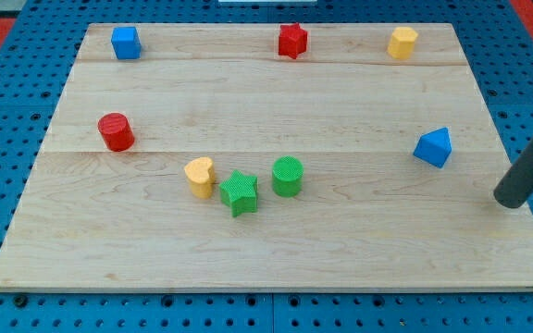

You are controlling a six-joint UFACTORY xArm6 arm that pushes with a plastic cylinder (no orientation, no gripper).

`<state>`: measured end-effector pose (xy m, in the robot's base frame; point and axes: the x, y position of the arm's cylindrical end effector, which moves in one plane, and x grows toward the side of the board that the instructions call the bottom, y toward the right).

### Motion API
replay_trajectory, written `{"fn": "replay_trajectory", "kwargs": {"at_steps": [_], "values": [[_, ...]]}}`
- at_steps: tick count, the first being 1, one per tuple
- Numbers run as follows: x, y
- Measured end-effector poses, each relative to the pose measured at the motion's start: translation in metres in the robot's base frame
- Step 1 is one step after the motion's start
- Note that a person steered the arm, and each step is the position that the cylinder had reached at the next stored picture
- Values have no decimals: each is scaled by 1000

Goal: Push the green circle into green star

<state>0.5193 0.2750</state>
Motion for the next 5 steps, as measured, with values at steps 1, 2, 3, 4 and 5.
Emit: {"fn": "replay_trajectory", "kwargs": {"at_steps": [1, 2, 3, 4, 5], "values": [[0, 3], [20, -36], [52, -83], [28, -155], [14, -214]]}}
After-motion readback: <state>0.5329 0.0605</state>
